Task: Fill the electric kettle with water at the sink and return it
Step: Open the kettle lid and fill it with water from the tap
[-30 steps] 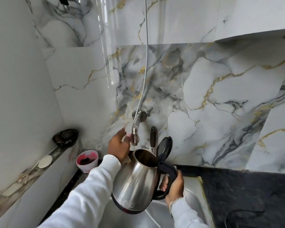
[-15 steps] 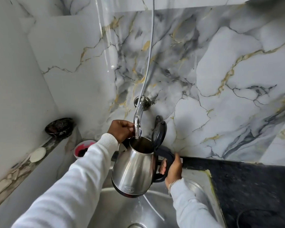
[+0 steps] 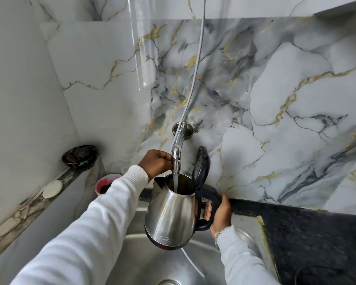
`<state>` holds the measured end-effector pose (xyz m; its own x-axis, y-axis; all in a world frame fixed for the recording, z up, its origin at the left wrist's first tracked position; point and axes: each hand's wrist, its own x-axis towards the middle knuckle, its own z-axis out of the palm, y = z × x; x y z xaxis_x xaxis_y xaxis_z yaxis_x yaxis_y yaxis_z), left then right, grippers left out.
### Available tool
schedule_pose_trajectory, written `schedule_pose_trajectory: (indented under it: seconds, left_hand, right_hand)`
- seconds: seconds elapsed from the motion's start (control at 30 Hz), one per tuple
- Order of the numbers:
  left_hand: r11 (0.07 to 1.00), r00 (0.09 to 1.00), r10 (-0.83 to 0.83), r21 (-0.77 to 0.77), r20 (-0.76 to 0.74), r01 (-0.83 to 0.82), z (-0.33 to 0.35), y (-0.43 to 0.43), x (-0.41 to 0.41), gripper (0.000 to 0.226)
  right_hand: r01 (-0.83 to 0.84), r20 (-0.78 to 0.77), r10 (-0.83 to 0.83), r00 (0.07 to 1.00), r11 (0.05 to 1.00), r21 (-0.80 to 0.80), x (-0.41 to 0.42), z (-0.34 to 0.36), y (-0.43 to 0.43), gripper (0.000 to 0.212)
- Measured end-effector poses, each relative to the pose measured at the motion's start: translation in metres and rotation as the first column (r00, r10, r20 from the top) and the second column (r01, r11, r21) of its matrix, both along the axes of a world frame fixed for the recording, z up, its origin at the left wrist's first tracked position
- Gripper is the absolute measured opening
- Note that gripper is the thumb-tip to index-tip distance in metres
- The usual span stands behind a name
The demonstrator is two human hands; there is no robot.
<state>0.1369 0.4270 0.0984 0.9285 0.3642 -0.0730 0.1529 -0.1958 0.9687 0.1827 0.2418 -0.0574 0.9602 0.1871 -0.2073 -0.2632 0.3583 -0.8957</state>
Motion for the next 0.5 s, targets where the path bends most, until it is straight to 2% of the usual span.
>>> schedule_pose_trajectory:
  seconds: [0.07, 0.13, 0.23, 0.3, 0.37, 0.43, 0.5]
  left_hand:
    - [0.999, 0.999, -0.018, -0.041, -0.03, 0.017, 0.001, 0.0, -0.002, 0.008]
    - [0.998, 0.999, -0.001, 0.066, -0.037, 0.003, -0.001, 0.0, -0.001, 0.023]
    - [0.963, 0.988, 0.152, 0.224, -0.004, -0.147, -0.005, -0.009, -0.001, 0.028]
    - [0.897, 0.954, 0.297, 0.329, 0.051, -0.296, -0.005, -0.02, 0.0, 0.031]
    - [0.848, 0.922, 0.378, 0.369, 0.082, -0.38, -0.005, -0.03, 0.0, 0.035]
    - [0.827, 0.923, 0.374, 0.419, 0.091, -0.376, -0.004, -0.036, -0.001, 0.032]
    - [0.826, 0.926, 0.321, 0.421, 0.197, -0.375, -0.005, -0.04, -0.007, 0.028]
  right_hand:
    - [0.011, 0.013, -0.011, 1.0, 1.0, -0.026, 0.0, -0.001, -0.003, 0.054]
    - [0.013, 0.018, -0.012, 1.0, 0.999, -0.042, 0.0, -0.003, -0.005, 0.055]
    - [0.012, 0.019, -0.011, 1.0, 0.999, -0.044, -0.001, -0.001, -0.004, 0.054]
    - [0.009, 0.023, -0.008, 1.0, 0.999, -0.053, -0.002, 0.002, -0.003, 0.054]
    - [0.013, 0.031, -0.012, 0.999, 0.998, -0.054, -0.005, 0.007, -0.003, 0.054]
    - [0.024, 0.039, -0.023, 0.999, 0.999, -0.047, -0.008, 0.012, -0.006, 0.055]
    - [0.035, 0.046, -0.033, 0.998, 0.998, -0.057, -0.011, 0.015, -0.011, 0.056]
